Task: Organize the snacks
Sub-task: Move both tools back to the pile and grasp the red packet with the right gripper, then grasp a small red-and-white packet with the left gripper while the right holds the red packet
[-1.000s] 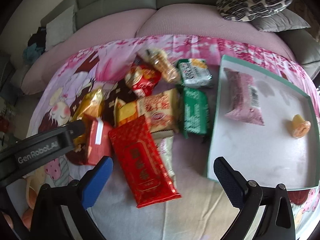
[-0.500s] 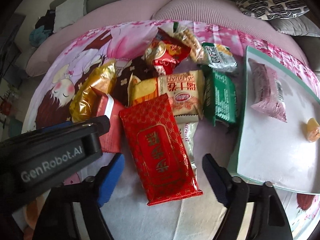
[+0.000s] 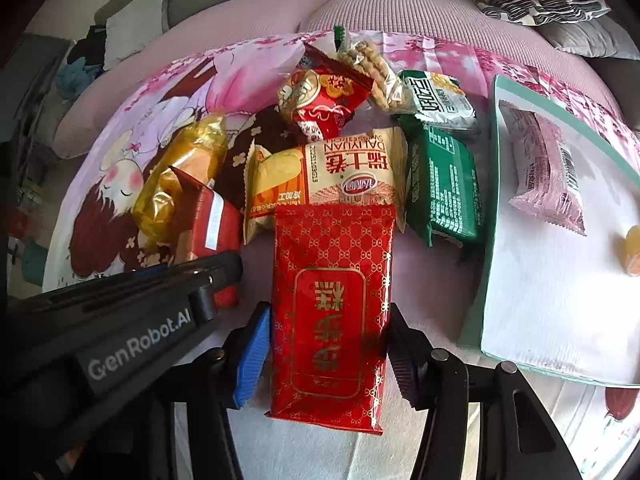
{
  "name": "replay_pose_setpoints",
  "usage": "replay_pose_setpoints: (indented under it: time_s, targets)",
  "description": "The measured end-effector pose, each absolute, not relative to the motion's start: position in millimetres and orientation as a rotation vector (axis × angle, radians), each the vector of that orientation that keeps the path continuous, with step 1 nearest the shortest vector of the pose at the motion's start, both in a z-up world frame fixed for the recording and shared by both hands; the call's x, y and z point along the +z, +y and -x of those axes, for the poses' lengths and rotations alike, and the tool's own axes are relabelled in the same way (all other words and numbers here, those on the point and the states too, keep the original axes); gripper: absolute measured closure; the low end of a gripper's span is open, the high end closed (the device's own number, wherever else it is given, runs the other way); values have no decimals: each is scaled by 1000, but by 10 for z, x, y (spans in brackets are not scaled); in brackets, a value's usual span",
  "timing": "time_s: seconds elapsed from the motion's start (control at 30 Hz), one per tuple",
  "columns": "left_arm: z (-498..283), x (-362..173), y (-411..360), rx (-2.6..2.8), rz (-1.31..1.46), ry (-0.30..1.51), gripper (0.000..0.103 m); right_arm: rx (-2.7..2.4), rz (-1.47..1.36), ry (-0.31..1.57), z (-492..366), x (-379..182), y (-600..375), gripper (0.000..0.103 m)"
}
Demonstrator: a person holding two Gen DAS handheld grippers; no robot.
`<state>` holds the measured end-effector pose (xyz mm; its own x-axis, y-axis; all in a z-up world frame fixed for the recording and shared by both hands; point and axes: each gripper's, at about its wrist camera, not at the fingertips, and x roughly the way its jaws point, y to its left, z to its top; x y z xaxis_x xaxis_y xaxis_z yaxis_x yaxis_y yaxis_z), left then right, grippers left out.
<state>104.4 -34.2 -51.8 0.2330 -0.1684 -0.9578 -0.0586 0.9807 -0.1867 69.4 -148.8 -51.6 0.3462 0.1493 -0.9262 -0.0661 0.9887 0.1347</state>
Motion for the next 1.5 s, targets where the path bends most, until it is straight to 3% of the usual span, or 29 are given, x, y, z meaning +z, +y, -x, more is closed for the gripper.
replay_pose_setpoints:
  time_s: [0.13,0.17,0.33,0.6,0.67,0.73,1.13,1.5]
  targets:
    - [-1066,-448,-333,-72,213,1315,77,144,-91,1195,-697,-462,-1518,46]
    - [-1061,-424,-332,-74,216,1308,77,145,-94,1188,-696,-439,-1515,55]
    - [-1054,-309,-291,-79,228,1273,77,145,-107,1157,-669,-329,-1595,63]
    - [-1042,-300,-210,-70,246,1271,77,156,-137,1180,-678,-358,-1632,63]
    - [-1054,-304,-175,-67,252,1273,77,162,-132,1188,-672,-364,-1624,57]
    - [-1042,-323,-141,-61,252,1274,77,154,-118,1204,-692,-406,-1578,41]
    - [-1046,-372,-82,-49,266,1290,77,164,23,1256,-713,-581,-1284,36]
    - [-1042,-395,-63,-47,268,1297,77,98,-72,1270,-750,-541,-1608,36]
